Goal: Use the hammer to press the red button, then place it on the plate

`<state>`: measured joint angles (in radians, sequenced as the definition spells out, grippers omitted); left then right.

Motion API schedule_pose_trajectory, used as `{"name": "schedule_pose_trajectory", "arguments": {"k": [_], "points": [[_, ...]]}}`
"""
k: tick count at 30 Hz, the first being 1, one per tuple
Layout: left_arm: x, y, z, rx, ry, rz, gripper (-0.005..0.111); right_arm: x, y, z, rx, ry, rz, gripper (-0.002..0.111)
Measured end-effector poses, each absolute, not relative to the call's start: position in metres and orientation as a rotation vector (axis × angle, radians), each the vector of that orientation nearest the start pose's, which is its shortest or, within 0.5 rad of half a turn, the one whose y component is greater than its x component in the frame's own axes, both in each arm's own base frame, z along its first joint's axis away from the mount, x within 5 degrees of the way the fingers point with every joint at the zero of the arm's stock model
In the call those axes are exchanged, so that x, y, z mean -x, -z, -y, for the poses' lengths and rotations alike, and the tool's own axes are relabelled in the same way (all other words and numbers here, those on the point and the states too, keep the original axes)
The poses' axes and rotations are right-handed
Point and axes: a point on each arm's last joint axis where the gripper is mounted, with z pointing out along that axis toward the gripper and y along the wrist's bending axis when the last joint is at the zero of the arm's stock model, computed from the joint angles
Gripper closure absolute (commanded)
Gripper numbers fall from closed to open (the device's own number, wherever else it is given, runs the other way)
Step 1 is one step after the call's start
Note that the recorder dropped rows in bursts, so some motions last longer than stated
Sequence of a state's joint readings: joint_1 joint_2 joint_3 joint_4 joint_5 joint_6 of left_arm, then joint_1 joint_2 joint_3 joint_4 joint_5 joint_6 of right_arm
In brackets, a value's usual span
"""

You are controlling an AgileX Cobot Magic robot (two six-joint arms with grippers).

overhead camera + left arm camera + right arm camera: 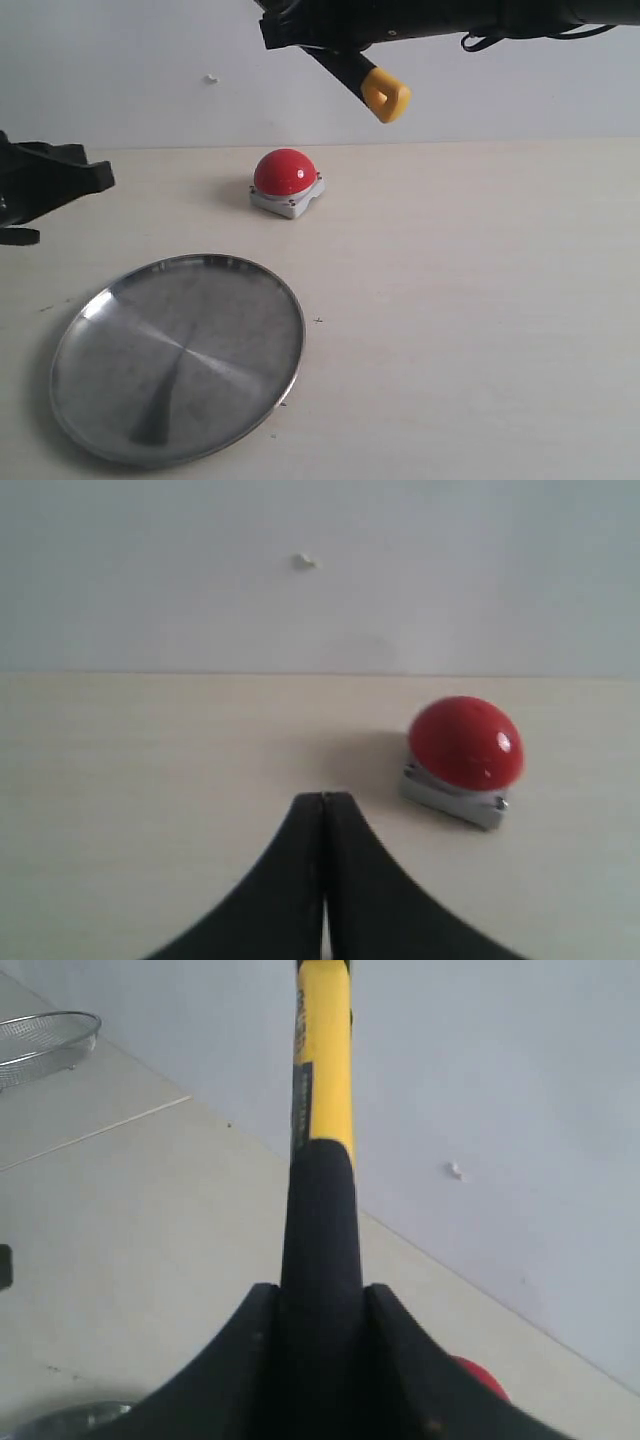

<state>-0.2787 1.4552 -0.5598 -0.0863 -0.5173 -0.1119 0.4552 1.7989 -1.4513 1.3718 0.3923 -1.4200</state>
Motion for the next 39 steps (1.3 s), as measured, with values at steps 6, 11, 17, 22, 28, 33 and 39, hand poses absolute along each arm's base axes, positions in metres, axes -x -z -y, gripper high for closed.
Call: {"name": "schedule_pose_trajectory", "arguments": {"k": [6, 11, 17, 22, 28, 33, 39], "points": [[-0.231, -0.218, 0.048, 0.071, 0.179, -1.709, 0.107, -0.37, -0.317, -0.219, 0.748, -0.63, -1.796, 0.108], [-0.182, -0.219, 0.031, 0.078, 0.162, -1.581, 0.107, -0.369, -0.315, -0.218, 0.784, -0.601, -1.808, 0.108], [-0.153, -0.218, 0.031, 0.033, 0.241, -1.75, 0.107, -0.362, -0.302, -0.209, 0.867, -0.489, -2.009, 0.108], [-0.142, -0.218, 0.032, 0.03, 0.284, -1.808, 0.107, -0.361, -0.293, -0.2, 0.857, -0.392, -2.142, 0.108], [-0.141, -0.215, 0.032, 0.027, 0.289, -1.845, 0.107, -0.363, -0.283, -0.197, 0.771, -0.378, -2.141, 0.108], [-0.141, -0.215, 0.032, 0.027, 0.289, -1.846, 0.107, -0.363, -0.257, -0.188, 0.675, -0.314, -2.117, 0.108], [-0.141, -0.215, 0.032, 0.026, 0.289, -1.847, 0.107, -0.364, -0.231, -0.183, 0.625, -0.261, -2.112, 0.108]]}}
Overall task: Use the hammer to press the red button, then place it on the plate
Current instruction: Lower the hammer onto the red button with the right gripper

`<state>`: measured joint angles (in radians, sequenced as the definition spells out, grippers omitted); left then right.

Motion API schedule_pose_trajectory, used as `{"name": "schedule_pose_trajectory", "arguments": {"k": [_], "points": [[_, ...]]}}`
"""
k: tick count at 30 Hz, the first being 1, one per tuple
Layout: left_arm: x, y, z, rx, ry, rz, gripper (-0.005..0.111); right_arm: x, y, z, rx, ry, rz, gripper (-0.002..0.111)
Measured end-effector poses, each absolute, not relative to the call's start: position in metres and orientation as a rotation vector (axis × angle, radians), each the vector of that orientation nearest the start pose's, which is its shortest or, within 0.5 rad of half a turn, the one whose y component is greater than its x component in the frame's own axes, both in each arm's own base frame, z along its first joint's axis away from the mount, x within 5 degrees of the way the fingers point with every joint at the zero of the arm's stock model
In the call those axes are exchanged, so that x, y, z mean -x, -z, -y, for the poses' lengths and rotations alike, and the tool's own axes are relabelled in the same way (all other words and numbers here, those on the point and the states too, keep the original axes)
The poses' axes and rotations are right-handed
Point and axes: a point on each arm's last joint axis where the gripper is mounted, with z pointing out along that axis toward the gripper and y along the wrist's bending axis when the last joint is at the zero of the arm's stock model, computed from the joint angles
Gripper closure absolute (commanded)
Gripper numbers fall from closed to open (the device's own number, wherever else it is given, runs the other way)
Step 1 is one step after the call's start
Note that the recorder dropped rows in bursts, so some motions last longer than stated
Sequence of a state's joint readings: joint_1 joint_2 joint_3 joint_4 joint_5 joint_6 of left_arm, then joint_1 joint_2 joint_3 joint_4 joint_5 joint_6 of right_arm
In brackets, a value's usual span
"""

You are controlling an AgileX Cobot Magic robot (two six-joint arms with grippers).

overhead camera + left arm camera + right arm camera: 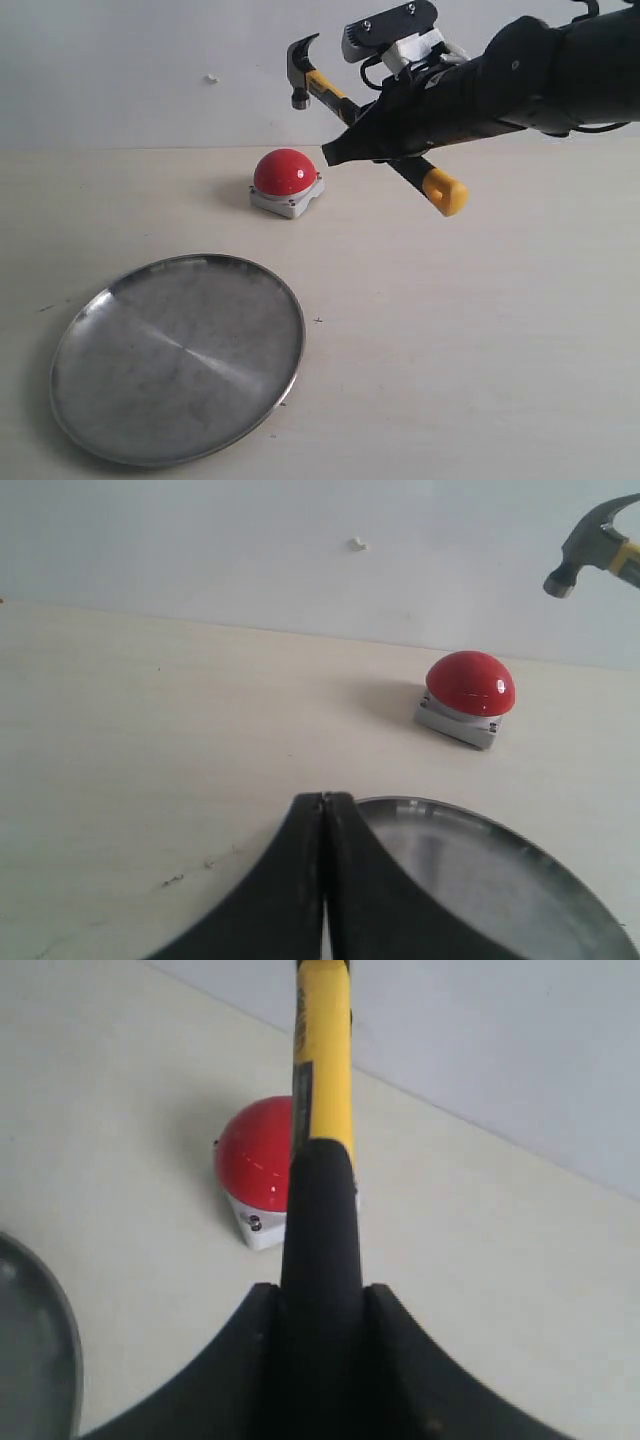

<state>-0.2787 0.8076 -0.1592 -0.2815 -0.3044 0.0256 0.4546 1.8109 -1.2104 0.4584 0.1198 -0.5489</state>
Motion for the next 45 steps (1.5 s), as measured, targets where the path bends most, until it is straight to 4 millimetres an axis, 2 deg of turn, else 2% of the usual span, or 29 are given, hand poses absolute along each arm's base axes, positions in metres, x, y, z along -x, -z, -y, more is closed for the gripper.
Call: {"name": "schedule_pose_trajectory", "arguments": {"k": [6, 13, 16, 24, 32, 41, 45], "points": [[-0.141, -0.215, 0.032, 0.026, 0.289, -1.847, 0.107, -0.373, -0.204, -0.188, 0.614, -0.237, -2.138, 0.108], [-0.141, -0.215, 0.032, 0.026, 0.289, -1.85, 0.107, -0.381, -0.184, -0.192, 0.605, -0.222, -2.153, 0.108], [-0.14, -0.214, 0.032, 0.026, 0.289, -1.852, 0.107, -0.385, -0.182, -0.2, 0.614, -0.231, -2.147, 0.108], [-0.14, -0.214, 0.033, 0.025, 0.29, -1.856, 0.107, -0.386, -0.199, -0.227, 0.69, -0.274, -2.091, 0.108], [-0.14, -0.214, 0.033, 0.025, 0.29, -1.856, 0.107, -0.385, -0.197, -0.227, 0.702, -0.282, -2.11, 0.108], [-0.14, -0.214, 0.033, 0.025, 0.29, -1.856, 0.107, -0.388, -0.167, -0.229, 0.721, -0.27, -2.172, 0.108], [-0.14, -0.214, 0.033, 0.025, 0.29, -1.856, 0.107, -0.391, -0.169, -0.229, 0.69, -0.265, -2.151, 0.108]]}}
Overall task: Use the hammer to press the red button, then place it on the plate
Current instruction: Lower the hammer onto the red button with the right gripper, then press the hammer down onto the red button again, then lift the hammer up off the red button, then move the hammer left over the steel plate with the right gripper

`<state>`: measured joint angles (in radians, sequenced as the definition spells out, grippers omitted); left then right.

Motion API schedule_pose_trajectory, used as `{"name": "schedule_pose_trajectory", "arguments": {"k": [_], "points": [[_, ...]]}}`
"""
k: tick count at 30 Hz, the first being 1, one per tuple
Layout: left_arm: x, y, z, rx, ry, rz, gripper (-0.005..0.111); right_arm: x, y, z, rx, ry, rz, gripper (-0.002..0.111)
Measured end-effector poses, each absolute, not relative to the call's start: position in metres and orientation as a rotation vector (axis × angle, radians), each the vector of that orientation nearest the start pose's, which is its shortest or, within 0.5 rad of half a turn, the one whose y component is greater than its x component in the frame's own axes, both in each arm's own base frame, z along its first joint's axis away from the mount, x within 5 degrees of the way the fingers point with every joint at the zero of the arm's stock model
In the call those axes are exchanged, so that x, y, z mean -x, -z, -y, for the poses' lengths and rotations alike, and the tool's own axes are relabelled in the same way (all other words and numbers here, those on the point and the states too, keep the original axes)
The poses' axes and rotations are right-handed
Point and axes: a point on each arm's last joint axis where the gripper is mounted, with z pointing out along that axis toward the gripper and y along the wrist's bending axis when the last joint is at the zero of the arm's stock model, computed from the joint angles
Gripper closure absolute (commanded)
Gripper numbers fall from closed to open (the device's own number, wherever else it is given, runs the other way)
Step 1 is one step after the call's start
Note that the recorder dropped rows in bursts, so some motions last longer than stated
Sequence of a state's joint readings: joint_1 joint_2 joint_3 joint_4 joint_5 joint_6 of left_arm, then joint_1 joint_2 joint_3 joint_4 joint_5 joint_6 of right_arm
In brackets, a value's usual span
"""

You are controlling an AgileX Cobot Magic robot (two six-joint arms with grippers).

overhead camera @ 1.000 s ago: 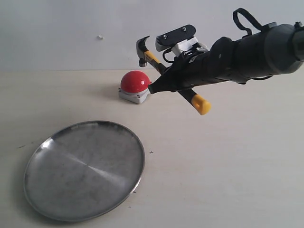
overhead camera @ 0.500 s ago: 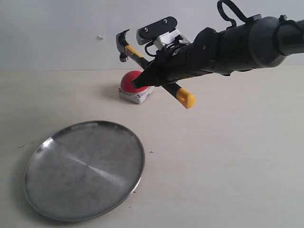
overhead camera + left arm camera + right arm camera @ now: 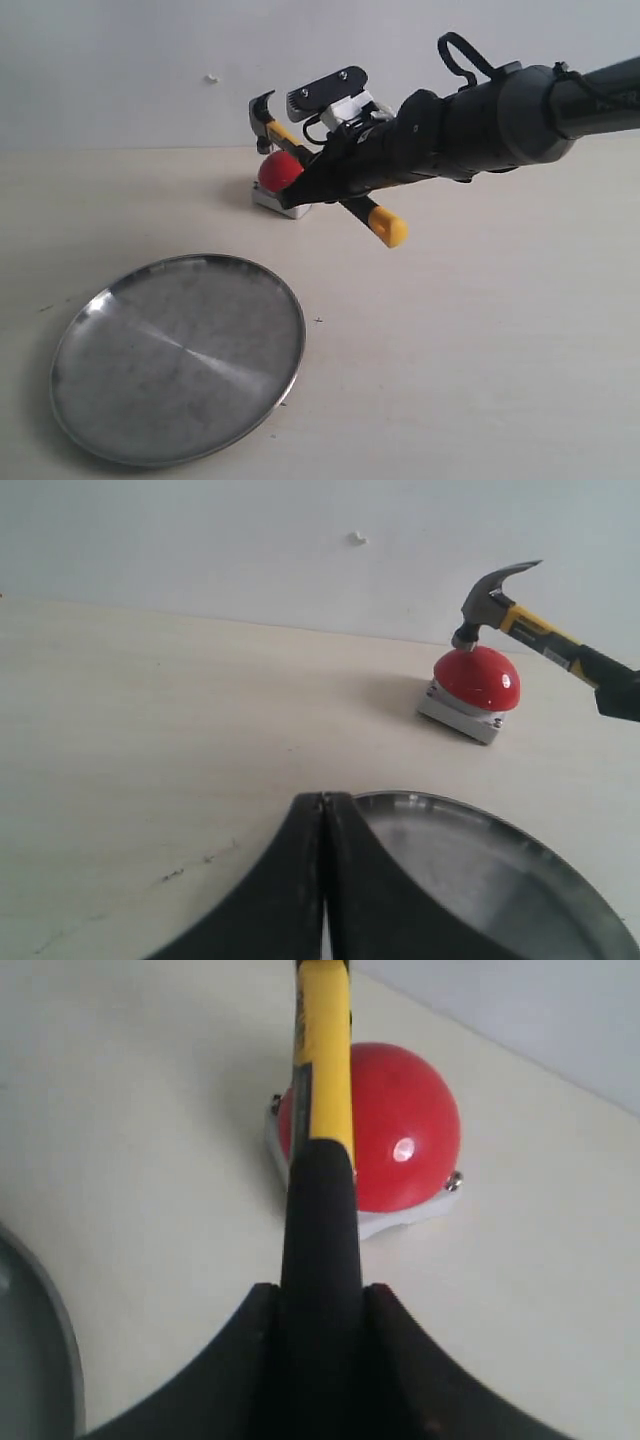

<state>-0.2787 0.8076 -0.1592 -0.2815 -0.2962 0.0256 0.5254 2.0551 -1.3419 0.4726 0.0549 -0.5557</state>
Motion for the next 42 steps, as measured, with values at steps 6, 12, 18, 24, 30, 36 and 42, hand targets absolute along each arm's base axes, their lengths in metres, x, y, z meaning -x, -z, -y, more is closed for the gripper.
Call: {"name": "schedule_pose_trajectory", "arguments": {"k": [6, 12, 18, 24, 30, 36, 42], "points": [[-0.14, -0.214, 0.033, 0.025, 0.29, -1.856, 0.107, -0.388, -0.206, -0.226, 0.646, -0.277, -2.058, 0.108], [-0.14, -0.214, 0.033, 0.025, 0.29, -1.856, 0.107, -0.376, -0.266, -0.218, 0.593, -0.289, -1.908, 0.108], [-0.14, -0.214, 0.033, 0.025, 0.29, -1.856, 0.107, -0.378, -0.276, -0.217, 0.591, -0.264, -1.852, 0.108], [-0.14, -0.214, 0.033, 0.025, 0.29, -1.856, 0.107, -0.397, -0.192, -0.227, 0.561, -0.277, -2.061, 0.108], [-0.14, -0.214, 0.033, 0.025, 0.29, -1.856, 0.107, -0.398, -0.151, -0.227, 0.487, -0.312, -2.196, 0.108], [-0.14, -0.214, 0.033, 0.025, 0.29, -1.858, 0.107, -0.382, -0.268, -0.217, 0.441, -0.355, -1.919, 0.108], [-0.14, -0.214, 0.033, 0.024, 0.29, -1.858, 0.107, -0.354, -0.29, -0.217, 0.616, -0.452, -2.03, 0.108]]}}
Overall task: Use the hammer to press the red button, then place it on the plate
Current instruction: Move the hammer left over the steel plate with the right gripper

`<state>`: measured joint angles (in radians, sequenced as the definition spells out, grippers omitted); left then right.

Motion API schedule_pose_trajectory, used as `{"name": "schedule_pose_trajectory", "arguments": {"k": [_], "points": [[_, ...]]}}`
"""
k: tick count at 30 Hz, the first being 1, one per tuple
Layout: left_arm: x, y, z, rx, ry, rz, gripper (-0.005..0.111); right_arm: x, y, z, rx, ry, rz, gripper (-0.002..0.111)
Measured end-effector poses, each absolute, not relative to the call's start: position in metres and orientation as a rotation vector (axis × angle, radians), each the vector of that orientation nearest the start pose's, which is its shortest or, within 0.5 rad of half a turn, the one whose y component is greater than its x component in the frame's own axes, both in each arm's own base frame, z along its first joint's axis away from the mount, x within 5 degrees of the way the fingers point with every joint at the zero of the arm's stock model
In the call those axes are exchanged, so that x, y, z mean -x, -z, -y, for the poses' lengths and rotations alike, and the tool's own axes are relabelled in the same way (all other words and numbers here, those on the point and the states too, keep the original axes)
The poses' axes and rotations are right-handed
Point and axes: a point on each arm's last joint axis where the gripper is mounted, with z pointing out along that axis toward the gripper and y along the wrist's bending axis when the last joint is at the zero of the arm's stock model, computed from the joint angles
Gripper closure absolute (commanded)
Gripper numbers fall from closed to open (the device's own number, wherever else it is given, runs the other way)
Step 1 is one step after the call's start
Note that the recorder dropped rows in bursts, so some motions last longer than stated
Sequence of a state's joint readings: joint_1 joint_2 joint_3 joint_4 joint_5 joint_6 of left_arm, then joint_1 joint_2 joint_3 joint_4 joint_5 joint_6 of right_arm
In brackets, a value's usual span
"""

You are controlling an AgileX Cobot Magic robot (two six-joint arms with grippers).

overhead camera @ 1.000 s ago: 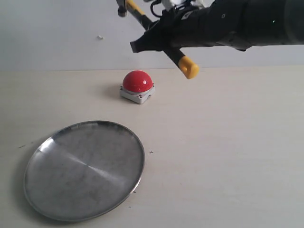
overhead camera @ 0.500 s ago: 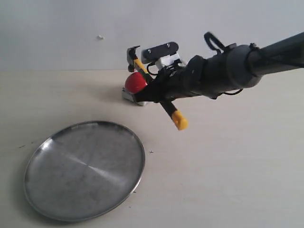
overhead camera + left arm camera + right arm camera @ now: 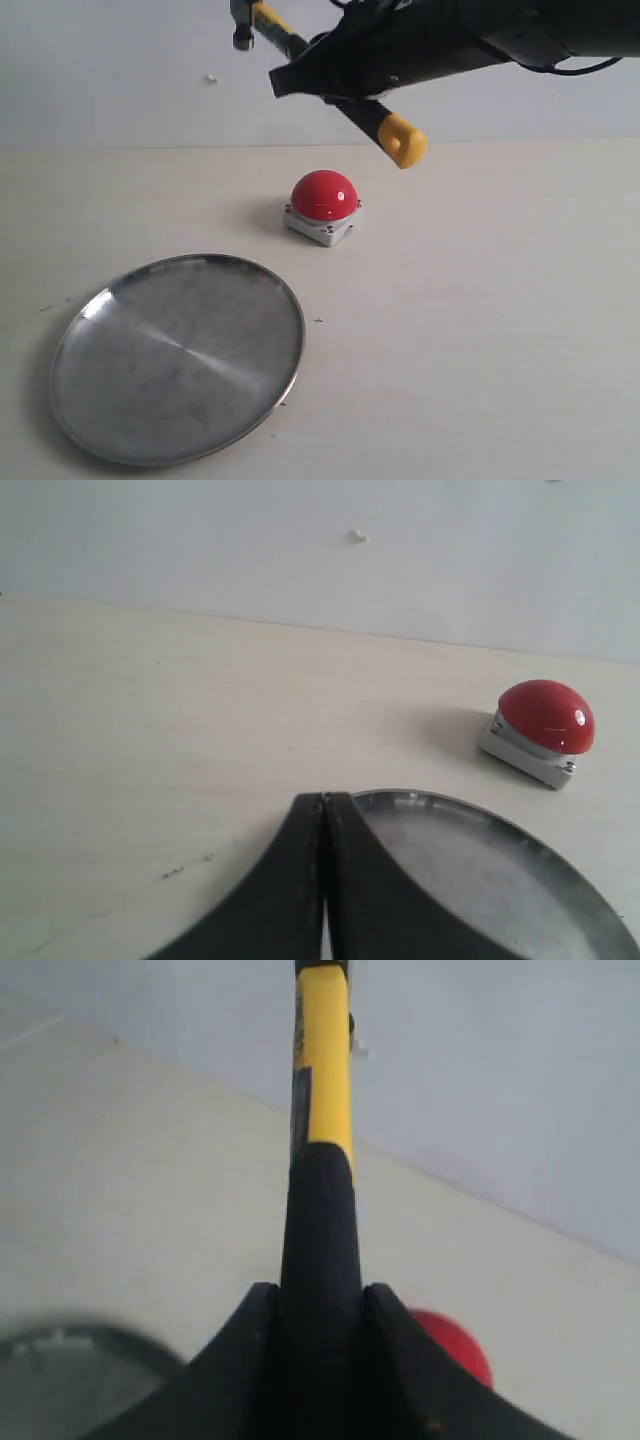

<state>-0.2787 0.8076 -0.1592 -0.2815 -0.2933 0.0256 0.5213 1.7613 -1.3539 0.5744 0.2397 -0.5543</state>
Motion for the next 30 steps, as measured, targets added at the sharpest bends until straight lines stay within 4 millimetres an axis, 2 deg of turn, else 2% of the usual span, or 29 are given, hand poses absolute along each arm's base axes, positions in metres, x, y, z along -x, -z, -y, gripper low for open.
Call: {"name": "schedule_pose_trajectory", "arguments": {"k": [3, 7, 9, 12, 16, 20, 26, 30], "points": [[-0.14, -0.214, 0.033, 0.024, 0.29, -1.86, 0.107, -0.339, -0.261, -0.217, 0.692, -0.492, -2.14, 0.108], [-0.14, -0.214, 0.033, 0.024, 0.29, -1.86, 0.107, -0.322, -0.234, -0.219, 0.721, -0.581, -2.191, 0.108], [-0.14, -0.214, 0.033, 0.024, 0.29, -1.86, 0.107, -0.31, -0.222, -0.222, 0.772, -0.687, -2.183, 0.108], [-0.14, -0.214, 0.033, 0.024, 0.29, -1.86, 0.107, -0.291, -0.214, -0.23, 0.902, -0.893, -2.066, 0.108], [-0.14, -0.214, 0.033, 0.024, 0.29, -1.86, 0.107, -0.272, -0.218, -0.24, 1.067, -1.079, -1.901, 0.108], [-0.14, -0.214, 0.033, 0.024, 0.29, -1.86, 0.107, -0.274, -0.211, -0.244, 1.052, -1.127, -1.903, 0.108], [-0.14, -0.214, 0.033, 0.024, 0.29, -1.86, 0.107, -0.29, -0.179, -0.25, 0.954, -1.151, -2.052, 0.108], [-0.14, -0.214, 0.033, 0.024, 0.29, -1.86, 0.107, -0.303, -0.165, -0.258, 0.88, -1.182, -2.123, 0.108]]}}
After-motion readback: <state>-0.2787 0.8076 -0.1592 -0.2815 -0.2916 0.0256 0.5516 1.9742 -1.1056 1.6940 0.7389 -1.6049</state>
